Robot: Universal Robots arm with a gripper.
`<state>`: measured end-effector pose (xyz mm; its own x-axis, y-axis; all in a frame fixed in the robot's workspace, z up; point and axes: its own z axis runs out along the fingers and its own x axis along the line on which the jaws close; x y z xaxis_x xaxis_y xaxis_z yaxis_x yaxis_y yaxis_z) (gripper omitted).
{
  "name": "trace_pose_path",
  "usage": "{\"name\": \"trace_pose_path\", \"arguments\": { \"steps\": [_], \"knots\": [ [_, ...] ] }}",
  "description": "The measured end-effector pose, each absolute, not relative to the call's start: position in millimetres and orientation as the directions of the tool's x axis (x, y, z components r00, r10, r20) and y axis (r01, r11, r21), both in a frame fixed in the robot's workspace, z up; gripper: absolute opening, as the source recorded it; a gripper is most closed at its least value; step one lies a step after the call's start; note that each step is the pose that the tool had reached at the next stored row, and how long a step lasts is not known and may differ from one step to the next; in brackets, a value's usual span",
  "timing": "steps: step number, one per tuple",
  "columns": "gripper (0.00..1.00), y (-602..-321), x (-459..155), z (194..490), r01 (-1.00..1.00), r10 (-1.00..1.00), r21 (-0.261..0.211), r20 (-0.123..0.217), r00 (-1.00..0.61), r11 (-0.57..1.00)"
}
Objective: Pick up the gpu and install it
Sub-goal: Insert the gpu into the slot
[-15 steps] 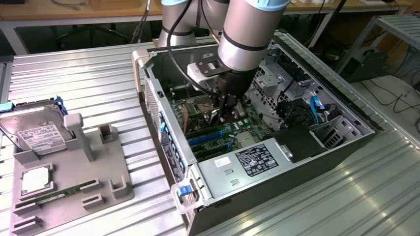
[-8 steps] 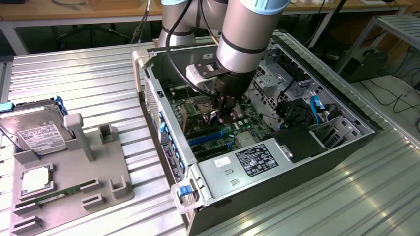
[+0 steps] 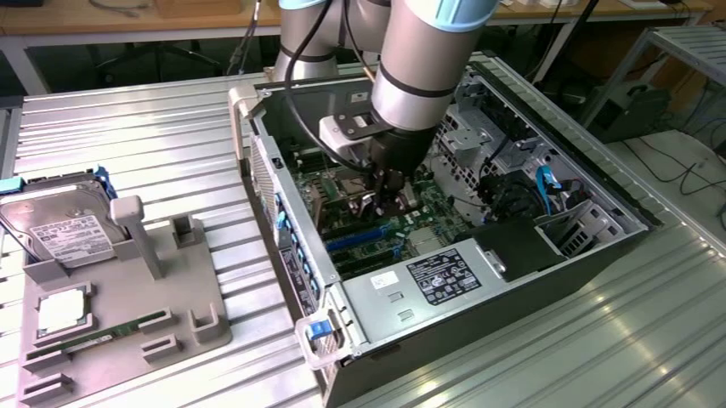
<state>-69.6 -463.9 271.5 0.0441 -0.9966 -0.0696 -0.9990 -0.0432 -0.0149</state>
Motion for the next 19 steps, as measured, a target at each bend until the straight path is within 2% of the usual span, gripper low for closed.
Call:
{"name": "trace_pose_path", "arguments": {
  "steps": [19],
  "knots": [
    [0.28, -463.1, -74.3, 260.6, -1.0, -0.997, -0.015, -0.069, 0.021, -0.02]
  ]
}}
